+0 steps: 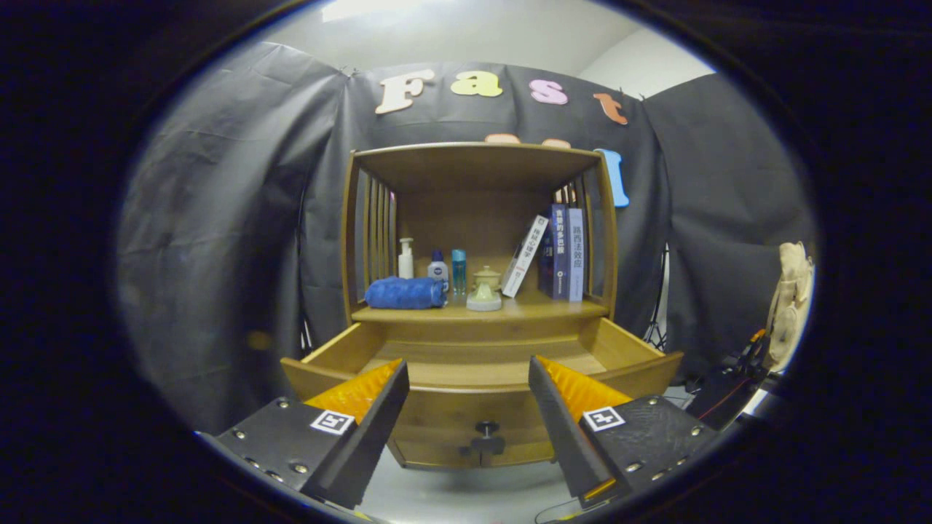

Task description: Pull open the drawer, take out the items inside it, and place them on the countertop above the cabinet.

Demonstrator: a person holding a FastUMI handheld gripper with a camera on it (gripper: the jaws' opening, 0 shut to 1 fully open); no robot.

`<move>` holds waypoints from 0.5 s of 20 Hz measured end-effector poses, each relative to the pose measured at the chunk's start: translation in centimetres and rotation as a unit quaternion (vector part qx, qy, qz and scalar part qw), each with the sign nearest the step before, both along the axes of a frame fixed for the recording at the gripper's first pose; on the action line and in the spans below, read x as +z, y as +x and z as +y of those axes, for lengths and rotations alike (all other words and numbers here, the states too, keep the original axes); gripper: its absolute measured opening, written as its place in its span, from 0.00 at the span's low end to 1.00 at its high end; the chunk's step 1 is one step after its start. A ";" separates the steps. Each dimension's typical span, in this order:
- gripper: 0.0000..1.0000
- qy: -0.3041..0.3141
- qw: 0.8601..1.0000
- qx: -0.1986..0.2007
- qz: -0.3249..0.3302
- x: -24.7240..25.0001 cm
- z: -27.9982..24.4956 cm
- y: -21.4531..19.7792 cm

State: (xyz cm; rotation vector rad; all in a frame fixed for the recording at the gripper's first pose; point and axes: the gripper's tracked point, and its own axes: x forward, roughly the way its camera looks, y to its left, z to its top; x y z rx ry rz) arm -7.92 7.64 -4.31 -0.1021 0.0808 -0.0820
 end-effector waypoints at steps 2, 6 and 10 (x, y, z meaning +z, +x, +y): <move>0.98 -0.001 1.000 -0.013 0.012 -2.1 -1.3 0.4; 0.99 0.018 0.999 -0.012 0.033 -6.1 -1.5 2.5; 0.99 0.003 0.996 -0.025 0.088 -11.1 -2.9 5.0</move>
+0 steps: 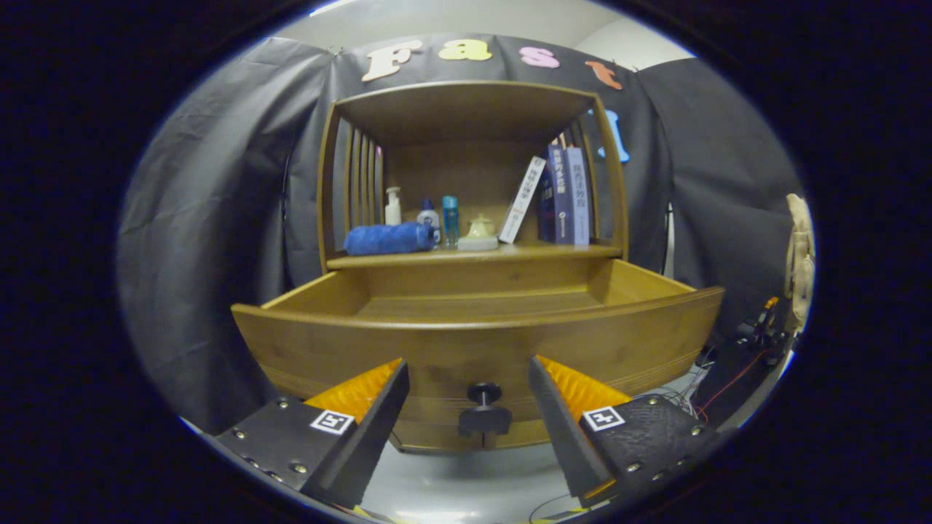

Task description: Pull open the drawer, take out the items inside it, and place them on the countertop above the cabinet.

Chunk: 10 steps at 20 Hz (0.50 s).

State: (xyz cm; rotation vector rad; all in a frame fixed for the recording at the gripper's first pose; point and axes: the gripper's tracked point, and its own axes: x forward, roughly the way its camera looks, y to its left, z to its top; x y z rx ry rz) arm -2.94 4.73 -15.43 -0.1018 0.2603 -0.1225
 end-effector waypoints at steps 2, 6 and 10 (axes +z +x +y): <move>0.98 -0.015 0.999 0.007 -0.027 0.5 0.1 0.6; 0.99 -0.023 0.998 0.021 -0.053 0.5 -0.3 1.6; 0.99 -0.026 0.996 0.023 -0.077 0.4 -0.3 2.1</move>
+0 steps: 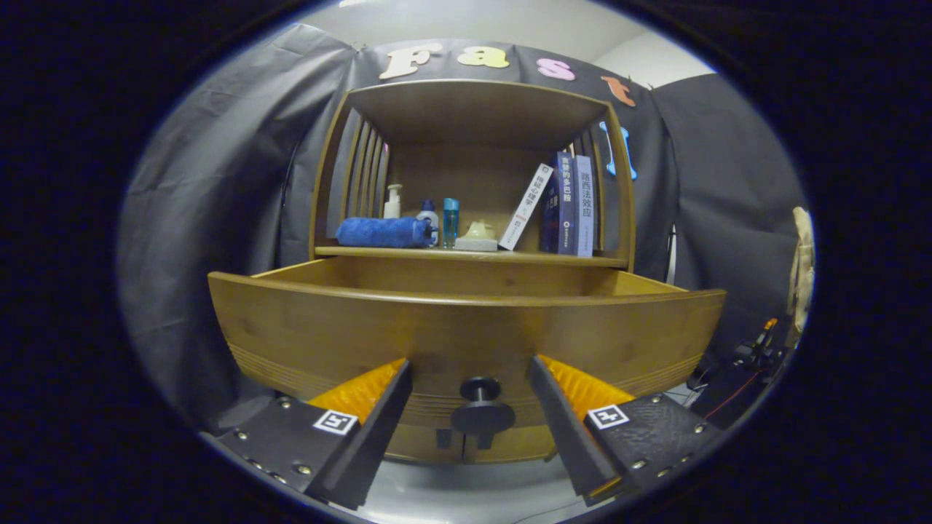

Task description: Pull open the drawer, take out the items inside it, and place them on the countertop above the cabinet.

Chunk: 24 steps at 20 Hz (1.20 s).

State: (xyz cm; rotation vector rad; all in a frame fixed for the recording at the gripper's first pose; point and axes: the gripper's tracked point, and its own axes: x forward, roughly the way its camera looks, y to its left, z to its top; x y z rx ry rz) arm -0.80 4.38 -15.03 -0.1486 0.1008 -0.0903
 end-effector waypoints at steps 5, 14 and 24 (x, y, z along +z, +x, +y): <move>0.99 0.013 1.000 -0.001 0.004 -0.2 0.0 1.6; 0.99 0.022 1.000 -0.003 -0.007 0.8 0.2 6.0; 0.99 0.023 1.000 -0.011 0.017 0.1 0.1 14.5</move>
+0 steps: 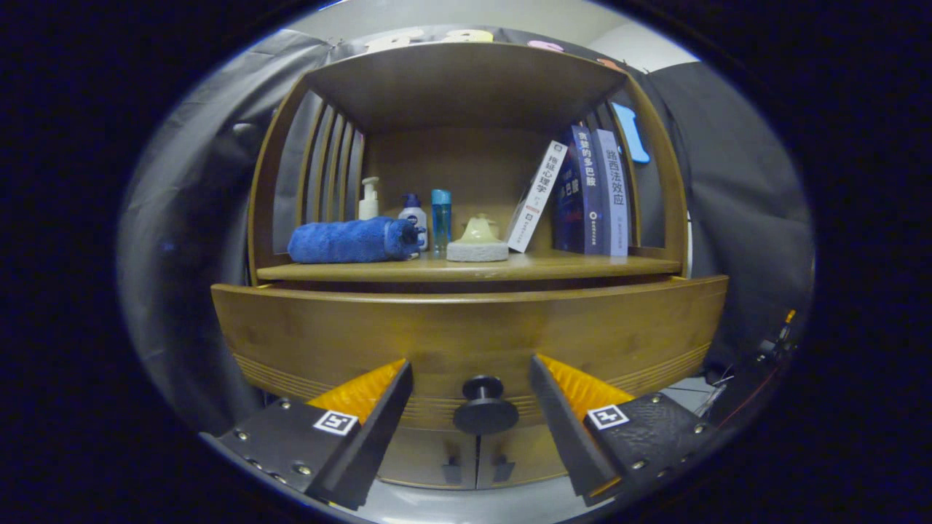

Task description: Pull open the drawer, take out the items inside it, and place them on the countertop above the cabinet.

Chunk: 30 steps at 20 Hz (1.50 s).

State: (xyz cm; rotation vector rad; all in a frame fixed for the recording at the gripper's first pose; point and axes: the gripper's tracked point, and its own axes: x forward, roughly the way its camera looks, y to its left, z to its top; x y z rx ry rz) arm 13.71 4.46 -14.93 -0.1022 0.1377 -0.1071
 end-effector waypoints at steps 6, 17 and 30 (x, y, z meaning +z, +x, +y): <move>0.99 -0.001 1.000 0.001 0.001 -0.2 -0.5 3.6; 1.00 -0.037 0.999 -0.001 -0.011 1.6 -0.3 3.3; 0.99 0.073 0.997 0.004 -0.028 11.6 1.8 -5.2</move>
